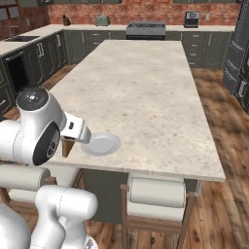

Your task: Start the toaster. Once the lever pops up, take the bread to the plate on the dining counter.

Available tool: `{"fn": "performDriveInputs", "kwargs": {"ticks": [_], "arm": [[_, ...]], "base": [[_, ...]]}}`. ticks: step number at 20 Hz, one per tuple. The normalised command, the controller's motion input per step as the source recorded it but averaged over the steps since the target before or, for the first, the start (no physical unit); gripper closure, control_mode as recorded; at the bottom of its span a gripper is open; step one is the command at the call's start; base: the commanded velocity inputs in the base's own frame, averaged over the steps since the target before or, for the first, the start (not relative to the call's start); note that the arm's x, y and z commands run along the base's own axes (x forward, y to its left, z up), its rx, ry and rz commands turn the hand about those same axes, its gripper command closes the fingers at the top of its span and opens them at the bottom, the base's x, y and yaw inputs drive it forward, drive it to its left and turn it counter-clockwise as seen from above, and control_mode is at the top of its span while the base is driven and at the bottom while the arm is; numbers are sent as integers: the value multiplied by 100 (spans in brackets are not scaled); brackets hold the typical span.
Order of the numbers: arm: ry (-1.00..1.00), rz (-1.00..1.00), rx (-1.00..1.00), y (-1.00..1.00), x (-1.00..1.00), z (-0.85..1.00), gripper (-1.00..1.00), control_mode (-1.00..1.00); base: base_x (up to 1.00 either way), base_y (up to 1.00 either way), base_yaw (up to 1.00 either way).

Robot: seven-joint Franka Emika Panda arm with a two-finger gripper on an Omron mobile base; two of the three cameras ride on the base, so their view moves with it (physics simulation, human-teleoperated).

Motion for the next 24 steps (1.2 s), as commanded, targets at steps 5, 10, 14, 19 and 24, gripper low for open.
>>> {"fn": "performDriveInputs", "kwargs": {"ticks": [5, 10, 14, 19, 24], "arm": [[0, 13, 18, 0, 44, 0, 100, -100], [0, 9, 7, 0, 53, -11, 100, -100], [0, 2, 1, 1, 40, -27, 100, -100], [0, 0, 0, 18, 23, -29, 100, -100], [0, 0, 0, 20, 30, -20, 100, -100]], "base": [[0, 0, 0], [0, 0, 0], [0, 0, 0], [0, 0, 0], [0, 0, 0]]}}
